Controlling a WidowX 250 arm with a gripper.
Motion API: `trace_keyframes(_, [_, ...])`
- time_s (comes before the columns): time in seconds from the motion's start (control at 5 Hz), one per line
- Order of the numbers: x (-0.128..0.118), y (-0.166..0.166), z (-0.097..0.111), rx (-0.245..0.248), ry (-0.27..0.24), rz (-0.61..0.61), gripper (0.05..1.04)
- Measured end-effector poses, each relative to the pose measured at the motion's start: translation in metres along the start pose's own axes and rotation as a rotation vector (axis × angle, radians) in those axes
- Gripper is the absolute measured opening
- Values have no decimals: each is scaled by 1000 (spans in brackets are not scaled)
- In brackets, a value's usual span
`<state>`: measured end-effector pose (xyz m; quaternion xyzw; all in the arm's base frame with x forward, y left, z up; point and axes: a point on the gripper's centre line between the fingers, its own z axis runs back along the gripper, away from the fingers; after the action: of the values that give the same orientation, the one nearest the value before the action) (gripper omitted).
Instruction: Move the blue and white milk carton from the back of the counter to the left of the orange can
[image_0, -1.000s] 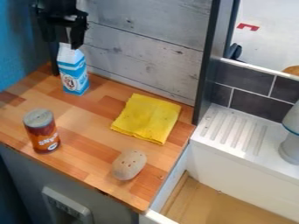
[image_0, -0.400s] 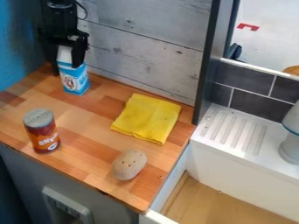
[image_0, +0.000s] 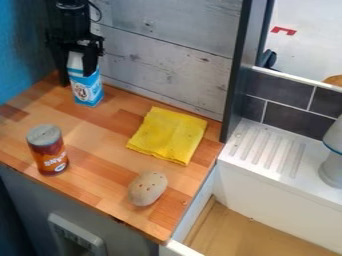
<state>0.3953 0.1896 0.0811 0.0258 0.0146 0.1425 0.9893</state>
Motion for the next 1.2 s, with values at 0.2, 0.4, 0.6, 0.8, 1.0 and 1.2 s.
trace_keyframes(0.2, [-3,-1,2,-8,-7,-1,816])
trace_keyframes(0.4, [-18,-2,31,-16,-58,-25,816])
trace_keyframes(0.6, [-56,26,70,66,-97,29,816])
trace_keyframes(0.8, [-94,51,54,144,39,95,816])
trace_keyframes(1.0, [-120,71,38,126,127,97,816])
trace_keyframes(1.2, [-137,87,31,47,109,51,816])
